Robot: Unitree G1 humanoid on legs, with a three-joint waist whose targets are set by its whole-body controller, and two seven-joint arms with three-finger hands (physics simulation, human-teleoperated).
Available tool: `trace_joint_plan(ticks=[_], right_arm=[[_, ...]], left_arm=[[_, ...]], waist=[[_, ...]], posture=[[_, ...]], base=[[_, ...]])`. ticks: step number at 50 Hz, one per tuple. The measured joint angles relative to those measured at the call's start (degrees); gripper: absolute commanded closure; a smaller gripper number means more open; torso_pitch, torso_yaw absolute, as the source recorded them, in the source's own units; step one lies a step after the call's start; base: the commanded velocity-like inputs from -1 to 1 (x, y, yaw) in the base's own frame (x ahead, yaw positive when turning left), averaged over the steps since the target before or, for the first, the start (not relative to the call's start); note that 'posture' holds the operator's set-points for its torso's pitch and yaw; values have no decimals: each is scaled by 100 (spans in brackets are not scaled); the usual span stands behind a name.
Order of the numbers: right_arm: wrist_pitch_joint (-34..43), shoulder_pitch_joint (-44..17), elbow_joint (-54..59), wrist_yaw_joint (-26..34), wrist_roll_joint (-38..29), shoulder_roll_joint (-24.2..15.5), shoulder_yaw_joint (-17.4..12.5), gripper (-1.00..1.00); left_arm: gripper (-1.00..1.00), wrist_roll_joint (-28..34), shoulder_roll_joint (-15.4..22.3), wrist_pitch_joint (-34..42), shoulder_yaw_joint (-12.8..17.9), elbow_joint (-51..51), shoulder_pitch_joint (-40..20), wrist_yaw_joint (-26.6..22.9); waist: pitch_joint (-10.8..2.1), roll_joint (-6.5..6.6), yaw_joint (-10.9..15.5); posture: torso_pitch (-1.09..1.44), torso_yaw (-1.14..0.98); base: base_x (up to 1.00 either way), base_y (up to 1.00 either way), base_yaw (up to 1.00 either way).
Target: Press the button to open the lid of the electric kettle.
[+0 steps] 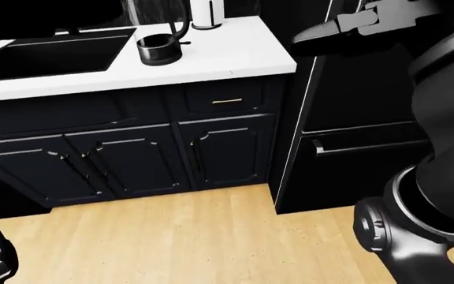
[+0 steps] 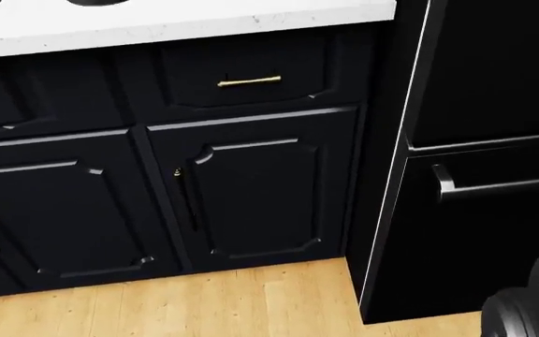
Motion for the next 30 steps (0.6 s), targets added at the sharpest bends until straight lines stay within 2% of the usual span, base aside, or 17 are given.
trace_joint_plan(ticks=[2,5,7,9,10,11,13,21,23,24,25,27,28,30], right_arm=[[-12,-63,-18,4,-40,0,45,-100],[-82,-81,-115,48,-62,17,88,-100],[-94,-68,-110,70,-92,26,96,-100],[-79,-83,-69,90,-130,37,107,-100],[-73,-89,-59,100,-144,62,116,-100],[-60,-56,-75,112,-151,107,146,-100],[-5,-34,-84,160,-129,144,233,-100],[-77,-73,-142,230,-247,150,204,-100],[-81,-85,-127,243,-285,159,206,-100],[-80,-42,-133,251,-301,145,187,-100],[-53,1,-136,253,-323,151,161,-100],[10,28,-104,253,-368,156,132,-100],[28,-2,-78,255,-385,162,137,-100],[22,-68,-87,269,-404,167,158,-100]], left_arm=[[-100,13,18,-12,53,15,-25,-2],[-100,62,35,-51,133,-4,-45,16],[-100,91,15,-66,115,-15,-47,9],[-100,97,3,-48,82,-5,-54,-6],[-100,95,7,-36,87,14,-53,-12],[-100,98,7,-21,109,25,-17,-10],[-100,114,6,29,128,70,35,13],[-100,80,55,7,159,11,-61,33],[-100,89,57,-4,146,28,-75,32],[-100,93,16,-6,123,-1,-51,29],[-100,77,-2,7,83,-29,-20,19],[-100,25,-18,54,-4,-19,-8,-10],[-100,16,-12,66,-10,-4,-8,-23],[-100,36,4,59,34,8,-32,-32]], waist=[[-16,42,40],[40,168,58],[45,309,29],[33,532,-14],[24,600,-16],[73,522,21],[117,485,30],[74,89,-37],[47,-67,-28],[52,6,-71],[69,17,-84],[8,-61,-43],[-20,-60,-15],[-17,19,30]], posture=[[0,0],[0,0],[0,0],[0,0],[0,0],[0,0],[0,0],[0,0],[0,0],[0,0],[0,0],[0,0],[0,0],[0,0]], base=[[0,25,0],[0,32,0],[0,33,0],[0,33,0],[0,34,0],[0,33,0],[0,33,0],[0,33,0],[0,34,0],[0,34,0],[0,34,0],[0,33,0],[0,34,0],[0,34,0]])
